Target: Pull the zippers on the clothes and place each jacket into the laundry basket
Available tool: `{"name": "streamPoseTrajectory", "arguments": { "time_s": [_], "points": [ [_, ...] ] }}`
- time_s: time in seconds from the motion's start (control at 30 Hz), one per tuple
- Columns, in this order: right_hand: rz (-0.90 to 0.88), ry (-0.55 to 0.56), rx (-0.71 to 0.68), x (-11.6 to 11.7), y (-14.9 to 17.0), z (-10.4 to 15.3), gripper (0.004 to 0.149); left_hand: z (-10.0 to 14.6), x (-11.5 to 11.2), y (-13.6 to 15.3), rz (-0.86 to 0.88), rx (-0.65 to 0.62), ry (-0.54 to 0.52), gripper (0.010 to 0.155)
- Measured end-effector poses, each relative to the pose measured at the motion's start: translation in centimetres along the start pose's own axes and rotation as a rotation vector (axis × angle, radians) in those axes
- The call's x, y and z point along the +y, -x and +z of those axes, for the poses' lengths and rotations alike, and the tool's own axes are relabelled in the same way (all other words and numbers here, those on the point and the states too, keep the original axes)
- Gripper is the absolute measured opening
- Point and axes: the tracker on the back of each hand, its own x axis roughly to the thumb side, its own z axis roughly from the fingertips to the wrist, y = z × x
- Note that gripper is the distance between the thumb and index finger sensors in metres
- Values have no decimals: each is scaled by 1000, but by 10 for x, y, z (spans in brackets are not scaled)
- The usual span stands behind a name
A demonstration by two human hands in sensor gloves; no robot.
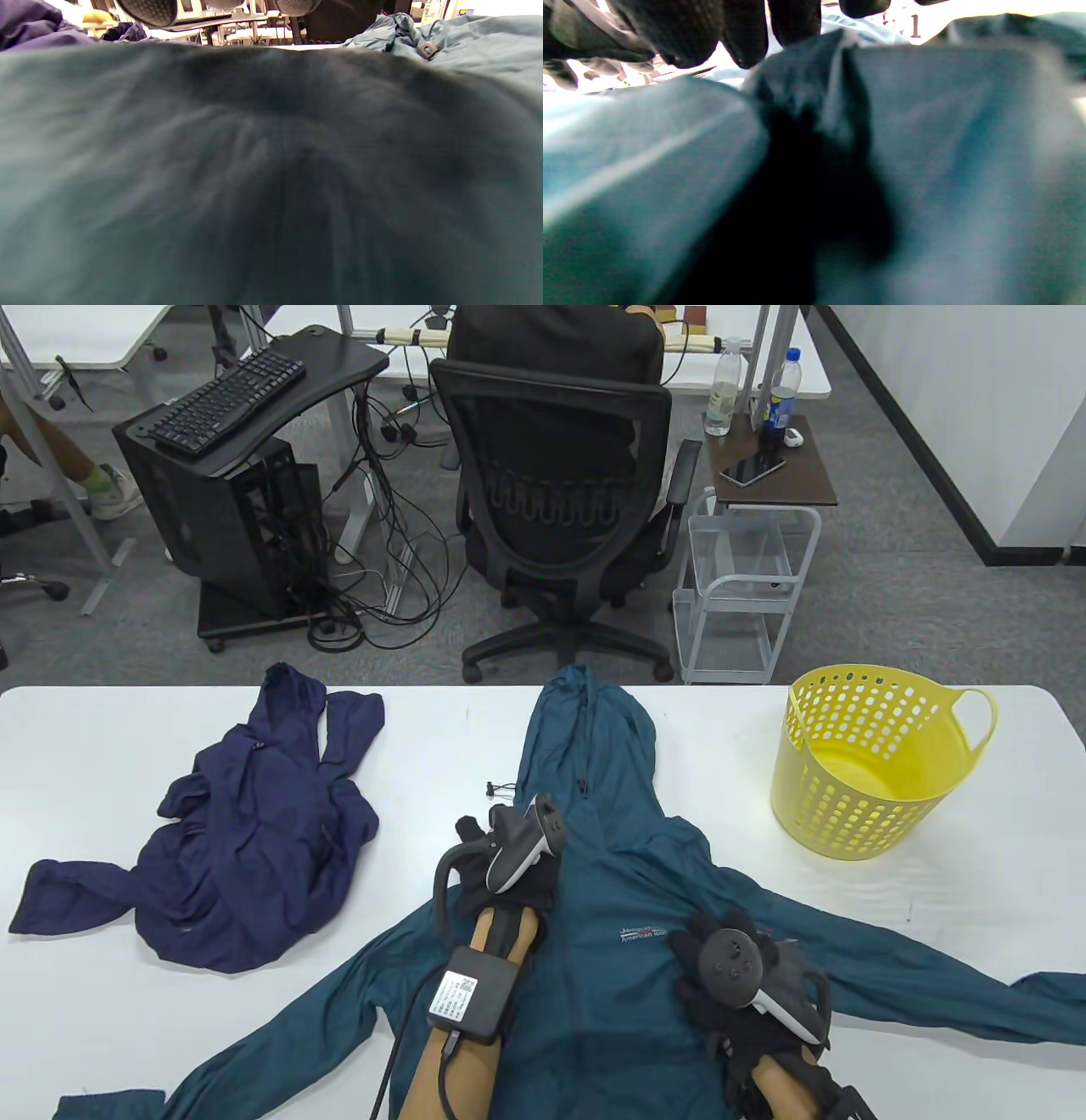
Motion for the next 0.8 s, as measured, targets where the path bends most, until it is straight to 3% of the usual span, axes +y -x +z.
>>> {"name": "streamPoseTrajectory", "arguments": {
  "time_s": [0.2, 0.33, 0.43, 0.53, 0.8],
  "points": [
    [36, 10, 14, 1, -1, 0, 59, -32, -15, -12, -91, 64, 134, 65],
    [27, 17, 16, 1, 0, 0, 59, -39, -22, -15, -113, 58, 109, 69],
    [30, 20, 12, 1, 0, 1, 58, -38, -17, -16, -71, 26, 14, 63],
    [32, 22, 7, 2, -1, 1, 58, -33, -12, -14, -61, 20, -42, 47],
    [45, 47, 17, 2, 2, 2, 57, 3, 20, 20, 223, -175, -269, 43]
  ]
}}
